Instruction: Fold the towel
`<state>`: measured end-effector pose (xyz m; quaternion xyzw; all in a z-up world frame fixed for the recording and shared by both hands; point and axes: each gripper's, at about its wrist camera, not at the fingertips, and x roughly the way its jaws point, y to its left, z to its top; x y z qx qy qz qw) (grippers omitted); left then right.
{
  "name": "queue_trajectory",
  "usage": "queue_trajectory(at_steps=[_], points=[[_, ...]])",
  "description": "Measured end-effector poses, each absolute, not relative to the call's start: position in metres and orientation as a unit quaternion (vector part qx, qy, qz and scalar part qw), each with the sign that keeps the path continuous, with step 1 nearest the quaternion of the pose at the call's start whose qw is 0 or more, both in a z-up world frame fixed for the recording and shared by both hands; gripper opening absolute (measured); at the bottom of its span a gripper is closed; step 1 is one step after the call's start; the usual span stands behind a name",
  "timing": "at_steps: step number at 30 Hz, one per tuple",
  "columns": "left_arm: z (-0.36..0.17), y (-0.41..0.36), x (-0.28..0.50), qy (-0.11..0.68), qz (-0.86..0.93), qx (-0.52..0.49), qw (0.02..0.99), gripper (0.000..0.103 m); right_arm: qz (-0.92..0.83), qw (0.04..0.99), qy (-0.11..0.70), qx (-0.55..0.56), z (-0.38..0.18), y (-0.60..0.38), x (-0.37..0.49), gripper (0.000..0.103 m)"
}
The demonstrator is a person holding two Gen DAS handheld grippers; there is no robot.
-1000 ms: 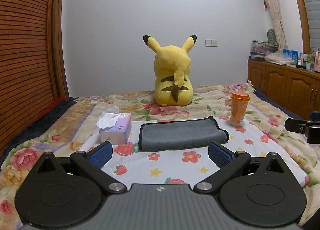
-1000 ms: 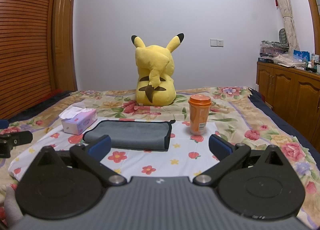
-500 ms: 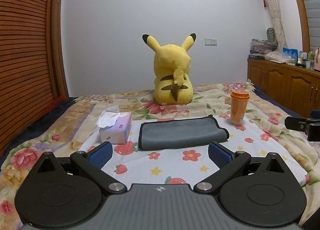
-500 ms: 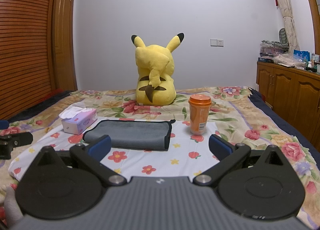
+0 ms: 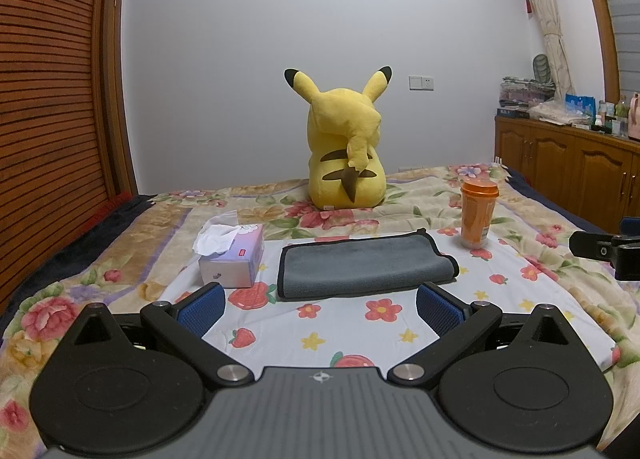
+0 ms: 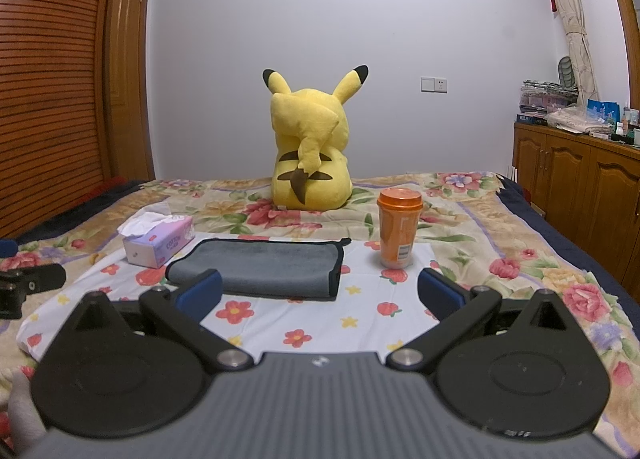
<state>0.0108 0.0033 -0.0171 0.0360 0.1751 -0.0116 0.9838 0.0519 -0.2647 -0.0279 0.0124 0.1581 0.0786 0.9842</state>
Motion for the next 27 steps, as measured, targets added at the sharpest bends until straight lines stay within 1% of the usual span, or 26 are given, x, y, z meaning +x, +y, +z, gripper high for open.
queue_trajectory(at_steps=[27], points=[[-0.0167, 0.003, 0.0111, 0.175, -0.011, 0.038, 0.984, 0.103, 0.079, 0.984, 0.158, 0.013, -0.0281, -0.2653, 0.0521, 0.103]])
